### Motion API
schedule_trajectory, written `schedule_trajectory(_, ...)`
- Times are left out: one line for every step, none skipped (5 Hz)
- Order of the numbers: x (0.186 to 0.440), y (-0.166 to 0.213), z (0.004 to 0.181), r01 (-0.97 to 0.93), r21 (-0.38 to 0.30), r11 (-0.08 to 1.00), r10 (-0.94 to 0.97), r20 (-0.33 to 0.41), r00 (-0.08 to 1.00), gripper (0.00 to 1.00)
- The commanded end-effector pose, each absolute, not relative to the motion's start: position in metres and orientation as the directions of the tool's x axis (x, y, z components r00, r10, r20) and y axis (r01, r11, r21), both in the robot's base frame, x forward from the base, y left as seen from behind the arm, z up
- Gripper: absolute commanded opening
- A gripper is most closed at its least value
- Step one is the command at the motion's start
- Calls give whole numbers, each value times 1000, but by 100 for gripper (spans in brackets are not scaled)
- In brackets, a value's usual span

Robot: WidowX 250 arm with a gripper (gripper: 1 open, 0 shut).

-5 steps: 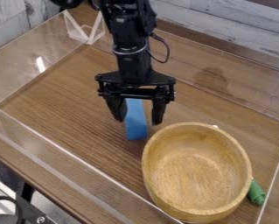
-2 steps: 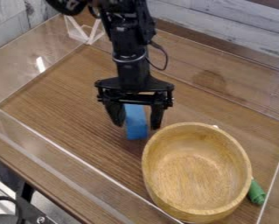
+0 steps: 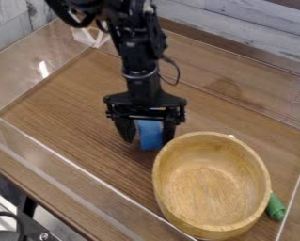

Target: Put the blue block in the brown bowl

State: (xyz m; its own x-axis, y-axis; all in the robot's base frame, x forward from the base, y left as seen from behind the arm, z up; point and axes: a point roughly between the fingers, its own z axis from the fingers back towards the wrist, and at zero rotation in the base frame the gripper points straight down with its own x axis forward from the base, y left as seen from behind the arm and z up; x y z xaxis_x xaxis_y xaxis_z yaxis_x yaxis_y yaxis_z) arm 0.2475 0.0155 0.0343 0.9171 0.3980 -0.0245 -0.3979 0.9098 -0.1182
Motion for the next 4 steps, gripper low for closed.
schedule_trajectory(255,16,36,-394,-128,910,399,18,917,0)
schedule_trajectory(256,17,38,-383,-123,915,389,25,921,0)
schedule_trajectory(257,18,39,-371,-117,921,377,32,926,0)
schedule_trajectory(257,19,41,-359,-111,927,365,38,930,0)
